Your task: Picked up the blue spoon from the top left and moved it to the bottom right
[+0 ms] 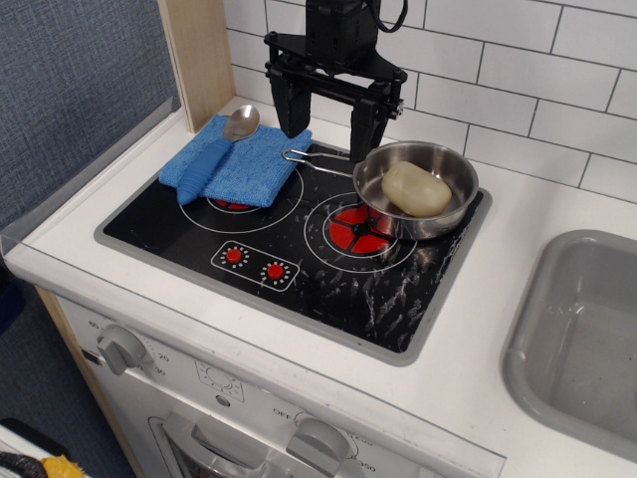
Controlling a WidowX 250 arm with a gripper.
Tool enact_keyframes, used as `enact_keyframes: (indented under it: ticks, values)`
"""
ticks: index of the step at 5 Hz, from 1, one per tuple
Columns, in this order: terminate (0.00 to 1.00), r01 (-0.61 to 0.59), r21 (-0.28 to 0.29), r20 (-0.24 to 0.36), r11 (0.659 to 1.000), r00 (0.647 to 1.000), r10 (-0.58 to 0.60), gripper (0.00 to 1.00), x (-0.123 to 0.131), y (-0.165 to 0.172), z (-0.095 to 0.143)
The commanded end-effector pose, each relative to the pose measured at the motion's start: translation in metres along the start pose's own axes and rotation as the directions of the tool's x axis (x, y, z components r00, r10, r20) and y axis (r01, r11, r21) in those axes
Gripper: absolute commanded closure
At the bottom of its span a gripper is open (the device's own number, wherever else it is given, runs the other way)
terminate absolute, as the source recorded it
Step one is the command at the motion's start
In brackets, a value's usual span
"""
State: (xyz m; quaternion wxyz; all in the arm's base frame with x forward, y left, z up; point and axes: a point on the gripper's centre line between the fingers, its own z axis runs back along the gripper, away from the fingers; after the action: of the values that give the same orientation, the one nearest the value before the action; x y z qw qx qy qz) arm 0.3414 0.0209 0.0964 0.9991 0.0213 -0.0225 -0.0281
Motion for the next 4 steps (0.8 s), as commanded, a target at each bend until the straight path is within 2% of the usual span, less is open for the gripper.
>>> enact_keyframes:
  ticks: [1, 2, 3, 4]
  values:
    - [0.0, 0.0, 0.0, 0.0, 1.0, 1.0, 0.0, 0.0, 0.0, 0.0, 0.0]
    - [0.0, -0.073, -0.042, 0.009, 0.996, 0.997, 0.073, 0.0, 0.005, 0.031, -0.002]
    - [0.0, -0.128, -0.023, 0.02, 0.992, 0.992, 0.128, 0.0, 0.008, 0.074, -0.002]
    - [0.0, -0.161, 0.026, 0.003, 0.987, 0.987, 0.161, 0.0, 0.008, 0.117, -0.015]
